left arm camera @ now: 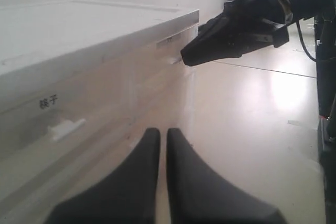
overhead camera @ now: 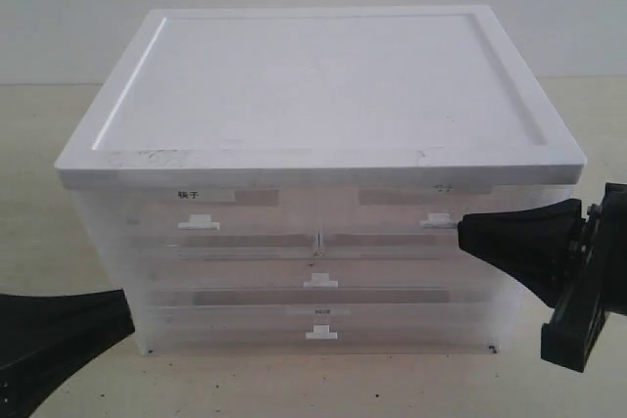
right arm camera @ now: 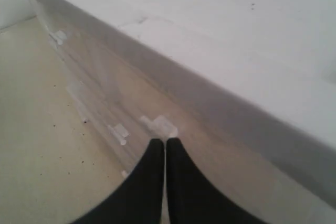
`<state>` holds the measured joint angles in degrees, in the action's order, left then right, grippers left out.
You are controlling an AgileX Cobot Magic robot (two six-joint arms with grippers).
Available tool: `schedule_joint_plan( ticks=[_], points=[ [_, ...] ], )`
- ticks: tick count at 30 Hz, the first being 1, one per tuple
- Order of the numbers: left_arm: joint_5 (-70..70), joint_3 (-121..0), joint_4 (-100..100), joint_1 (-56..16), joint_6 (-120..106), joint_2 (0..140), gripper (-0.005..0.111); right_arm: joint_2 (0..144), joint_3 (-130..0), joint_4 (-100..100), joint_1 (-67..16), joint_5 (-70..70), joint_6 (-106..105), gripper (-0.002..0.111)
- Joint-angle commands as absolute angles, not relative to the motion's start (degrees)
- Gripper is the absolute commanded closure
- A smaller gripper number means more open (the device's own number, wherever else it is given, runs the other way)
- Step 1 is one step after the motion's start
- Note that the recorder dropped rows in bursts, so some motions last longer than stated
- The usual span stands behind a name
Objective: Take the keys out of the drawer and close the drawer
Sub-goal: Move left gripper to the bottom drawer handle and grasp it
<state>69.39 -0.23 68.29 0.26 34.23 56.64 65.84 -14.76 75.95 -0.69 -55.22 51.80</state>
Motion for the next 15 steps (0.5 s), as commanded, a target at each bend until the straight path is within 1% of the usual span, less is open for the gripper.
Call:
schedule_joint_plan(
  ticks=[1,3,4,5,6,7,9,10,11,12,13,14,15],
  points=[
    [69.96,-0.52,61.26,-4.66,25.28,63.27,0.102,68.82,-14.72,72.81,-0.55,-56.95,46.28,0.108],
    [64.82,-3.07,57.24,-8.96,22.18,68.93,0.102,68.60,-14.72,72.81,-0.55,-57.33,46.18,0.108],
    [64.40,-5.21,56.09,-13.10,19.57,73.27,0.102,68.60,-14.72,72.81,-0.55,-57.54,46.18,0.108],
    [65.02,-6.09,55.65,-14.83,17.12,74.87,0.102,68.60,-14.72,72.81,-0.55,-57.54,46.18,0.108],
    [65.57,-7.49,52.90,-19.34,10.76,78.18,0.102,68.60,-14.72,72.81,-0.55,-57.54,46.18,0.108],
    [65.11,-7.79,50.44,-21.58,7.63,79.46,0.102,68.60,-14.72,72.81,-0.55,-57.54,46.18,0.108],
    [60.95,-8.97,41.12,-30.74,-5.64,83.44,0.102,68.60,-14.72,72.31,-0.55,-57.53,45.40,0.108],
    [59.58,-9.45,39.43,-32.61,-7.54,84.19,0.102,68.60,-14.72,72.31,-0.55,-57.53,45.40,0.108],
    [57.68,-10.81,35.32,-36.70,-10.90,85.92,0.102,68.60,-14.72,72.33,-0.55,-57.53,45.29,0.108],
    [56.85,-11.55,32.58,-38.75,-13.47,86.85,0.101,68.60,-14.72,72.33,-0.55,-57.53,45.29,0.108],
    [56.72,-12.67,27.78,-41.97,-18.61,88.55,0.095,68.60,-14.72,72.33,-0.55,-57.53,45.29,0.108],
    [56.72,-13.30,25.23,-43.23,-21.04,89.17,0.090,68.60,-14.72,72.44,-0.55,-57.53,45.29,0.108],
    [56.42,-14.37,22.17,-44.93,-24.39,89.97,0.078,68.60,-14.72,72.72,-0.55,-57.53,45.44,0.108]
  ],
)
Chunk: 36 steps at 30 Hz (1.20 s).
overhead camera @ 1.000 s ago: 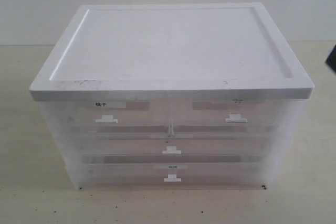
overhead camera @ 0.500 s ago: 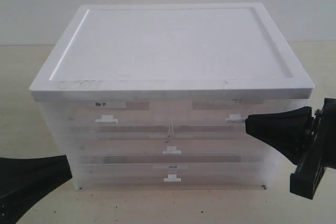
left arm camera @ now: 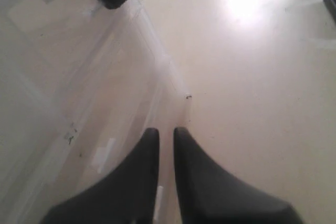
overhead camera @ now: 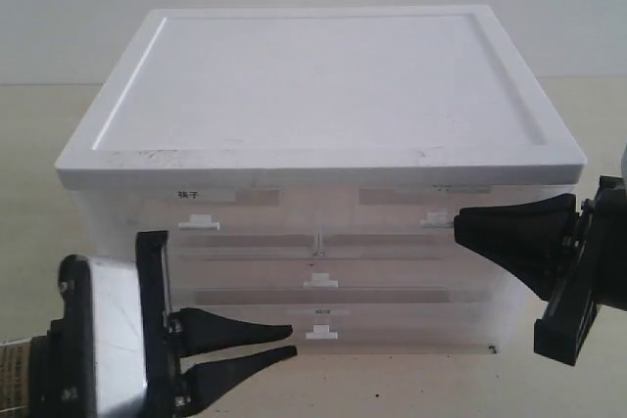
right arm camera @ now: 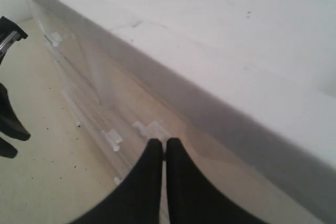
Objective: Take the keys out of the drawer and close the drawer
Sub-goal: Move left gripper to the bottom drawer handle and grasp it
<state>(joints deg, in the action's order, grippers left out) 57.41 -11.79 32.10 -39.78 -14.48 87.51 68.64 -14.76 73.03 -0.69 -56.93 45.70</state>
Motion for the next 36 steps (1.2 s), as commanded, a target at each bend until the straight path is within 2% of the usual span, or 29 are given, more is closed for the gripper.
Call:
schedule_joint_plan(
  ticks=[1,2,6,15,18,22,36],
  points=[
    [55.66,-15.11,21.71,-45.69,-25.48,90.29,0.070,68.60,-14.72,72.72,-0.55,-57.53,45.44,0.108],
    [52.63,-16.53,21.60,-46.61,-26.64,90.79,0.064,68.60,-14.72,72.72,-0.55,-57.53,45.44,0.108],
    [45.33,-20.46,19.73,-49.54,-31.90,93.48,0.064,68.60,-14.72,72.62,-0.55,-57.53,45.44,0.108],
    [46.63,-21.42,-5.20,-56.64,-63.84,94.78,0.065,68.60,-14.72,72.51,-0.55,-57.53,45.72,0.108],
    [46.74,-21.42,-5.58,-57.38,-64.53,94.78,0.070,68.60,-14.72,72.51,-0.55,-57.53,45.72,0.108],
    [46.71,-21.42,-8.28,-57.37,-66.11,94.78,0.082,68.60,-14.72,72.51,-0.55,-57.53,45.72,0.108],
    [47.46,-22.12,-11.34,-57.37,-69.03,97.86,0.083,68.60,-14.72,72.62,-0.55,-57.53,45.72,0.108]
  ],
)
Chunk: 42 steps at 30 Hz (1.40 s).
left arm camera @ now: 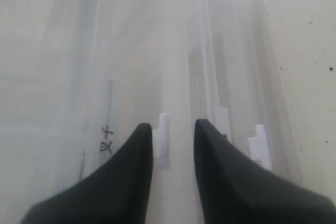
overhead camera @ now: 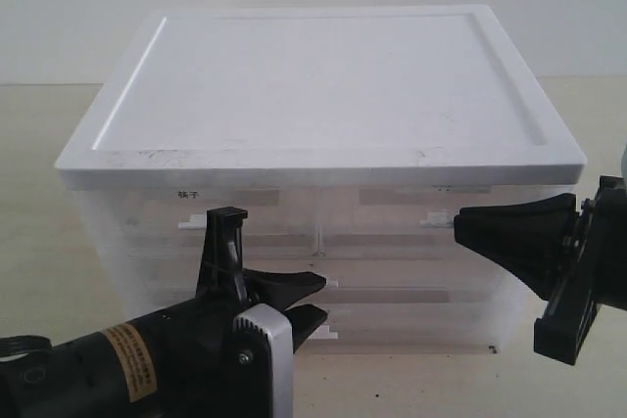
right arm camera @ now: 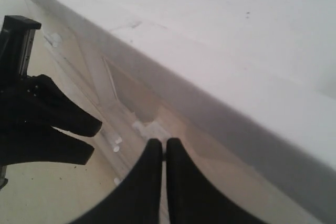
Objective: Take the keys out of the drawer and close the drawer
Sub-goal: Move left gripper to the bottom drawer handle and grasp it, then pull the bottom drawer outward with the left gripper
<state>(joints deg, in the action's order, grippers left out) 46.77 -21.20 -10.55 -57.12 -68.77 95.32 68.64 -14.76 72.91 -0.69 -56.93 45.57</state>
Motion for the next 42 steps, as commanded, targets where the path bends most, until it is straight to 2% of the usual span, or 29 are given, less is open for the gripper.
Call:
schedule_joint_plan(
  ticks=[1,8,14,19,27,42],
  points=[
    [48.55,-22.44,-11.34,-57.37,-69.03,99.03,0.083,68.60,-14.72,72.62,-0.55,-57.53,45.72,0.108],
    [62.77,-22.60,-12.57,-57.37,-69.79,103.78,0.083,68.60,-14.72,72.52,-0.55,-57.53,45.72,0.108],
    [59.53,-22.60,-18.29,-57.37,-79.16,103.78,0.085,68.60,-14.72,72.52,-0.55,-57.53,45.72,0.108],
    [56.15,-22.60,-20.75,-57.37,-79.94,103.78,0.102,68.60,-14.72,72.52,-0.55,-57.53,45.72,0.108],
    [50.93,-22.60,-21.03,-58.14,-79.94,103.78,0.102,68.60,-14.72,72.12,-0.55,-57.56,45.54,0.108],
    [52.74,-22.35,-45.69,-76.94,-93.67,103.78,0.102,68.60,-14.72,71.29,-0.55,-57.56,45.27,0.108]
  ],
)
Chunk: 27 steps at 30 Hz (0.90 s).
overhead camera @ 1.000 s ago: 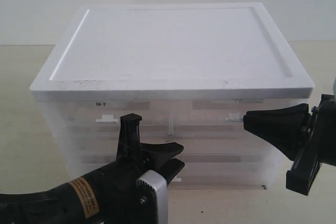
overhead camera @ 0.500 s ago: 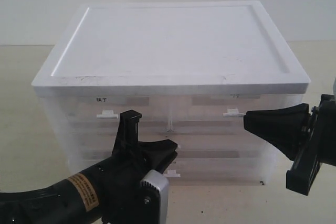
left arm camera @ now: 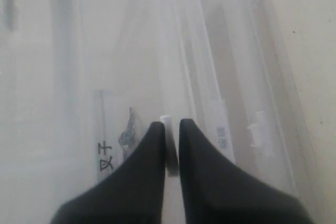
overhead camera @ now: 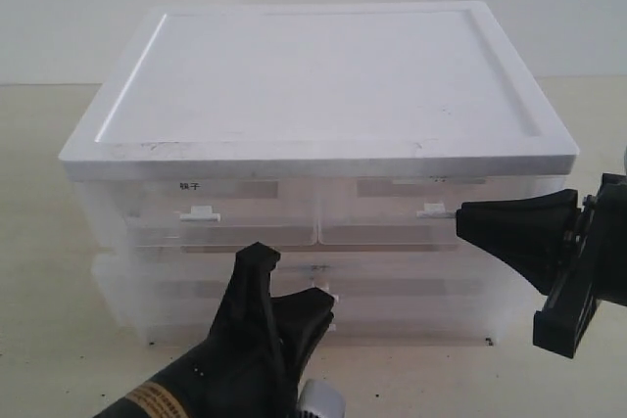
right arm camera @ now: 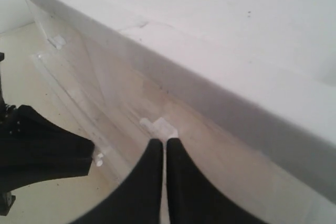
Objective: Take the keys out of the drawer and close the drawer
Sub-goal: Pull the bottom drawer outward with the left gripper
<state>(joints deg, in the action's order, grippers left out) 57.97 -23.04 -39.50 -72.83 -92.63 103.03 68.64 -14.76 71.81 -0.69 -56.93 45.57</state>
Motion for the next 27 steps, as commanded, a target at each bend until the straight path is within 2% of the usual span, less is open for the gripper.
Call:
schedule_joint_plan(
  ticks=[1,19,27],
  points=[
    [53.04,-22.35,-46.20,-77.82,-94.44,103.78,0.102,68.60,-14.72,71.40,-0.55,-57.56,45.27,0.108],
    [54.33,-22.35,-58.08,-92.42,-96.89,103.78,0.102,68.60,-14.72,71.40,-0.55,-57.19,45.46,0.108],
    [54.34,-22.35,-62.49,-96.53,-96.89,103.78,0.102,68.60,-14.72,71.40,-0.55,-57.19,45.46,0.108]
  ],
)
